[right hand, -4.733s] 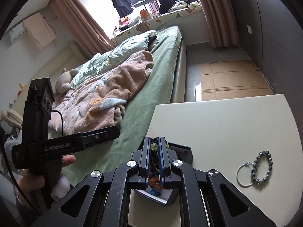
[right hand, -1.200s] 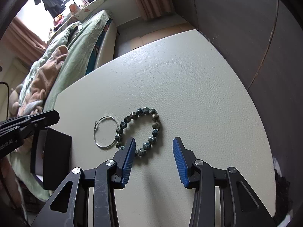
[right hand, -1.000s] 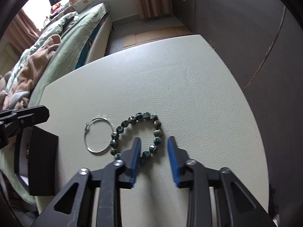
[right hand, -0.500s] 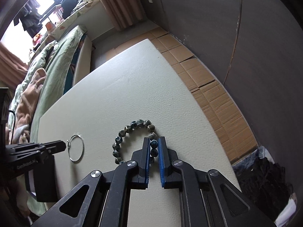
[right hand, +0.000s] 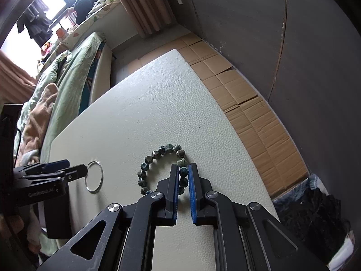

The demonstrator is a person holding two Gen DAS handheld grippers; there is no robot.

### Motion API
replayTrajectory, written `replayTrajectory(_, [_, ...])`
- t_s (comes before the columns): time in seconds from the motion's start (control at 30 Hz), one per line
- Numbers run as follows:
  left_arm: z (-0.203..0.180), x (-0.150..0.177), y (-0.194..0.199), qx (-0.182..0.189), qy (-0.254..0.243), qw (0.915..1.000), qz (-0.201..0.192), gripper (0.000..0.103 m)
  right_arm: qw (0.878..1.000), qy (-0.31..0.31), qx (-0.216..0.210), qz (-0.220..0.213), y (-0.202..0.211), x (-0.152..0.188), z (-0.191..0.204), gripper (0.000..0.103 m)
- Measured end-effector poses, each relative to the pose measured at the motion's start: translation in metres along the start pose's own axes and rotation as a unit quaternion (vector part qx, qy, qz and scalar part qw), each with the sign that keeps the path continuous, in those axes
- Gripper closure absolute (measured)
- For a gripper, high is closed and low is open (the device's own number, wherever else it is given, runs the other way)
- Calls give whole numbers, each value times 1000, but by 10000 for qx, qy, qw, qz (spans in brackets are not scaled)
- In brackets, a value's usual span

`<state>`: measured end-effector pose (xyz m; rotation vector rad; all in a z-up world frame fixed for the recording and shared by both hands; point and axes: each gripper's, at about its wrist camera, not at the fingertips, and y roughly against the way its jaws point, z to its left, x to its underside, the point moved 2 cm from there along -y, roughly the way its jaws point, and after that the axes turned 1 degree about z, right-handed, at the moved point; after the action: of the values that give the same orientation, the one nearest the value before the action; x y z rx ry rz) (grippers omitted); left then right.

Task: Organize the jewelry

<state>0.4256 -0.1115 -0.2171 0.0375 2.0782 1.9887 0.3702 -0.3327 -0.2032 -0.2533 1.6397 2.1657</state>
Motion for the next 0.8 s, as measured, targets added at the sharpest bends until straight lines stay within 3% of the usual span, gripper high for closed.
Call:
replayTrajectory(0.13, [-2, -3, -4, -59, -53, 10000, -49, 69, 10000, -63, 13, 33, -1, 0, -3, 93])
replayTrajectory(0.2, [-1, -3, -4, -210, -75, 9997, -99, 83, 10000, -51, 39, 44, -2, 0, -2, 93])
replayTrajectory(0.33, [-2, -2, -5, -155, -167, 9997, -59, 101, 10000, 2, 67, 56, -4, 0, 1, 93])
replayTrajectory(0.5, [2, 2, -3, -42, -174, 9998, -69, 102, 10000, 20, 13, 32, -3, 0, 4, 93])
replayTrajectory(0.8, [27, 13, 60, 203, 133, 9975, -663, 102, 9958, -72, -892, -172, 12, -1, 17, 93])
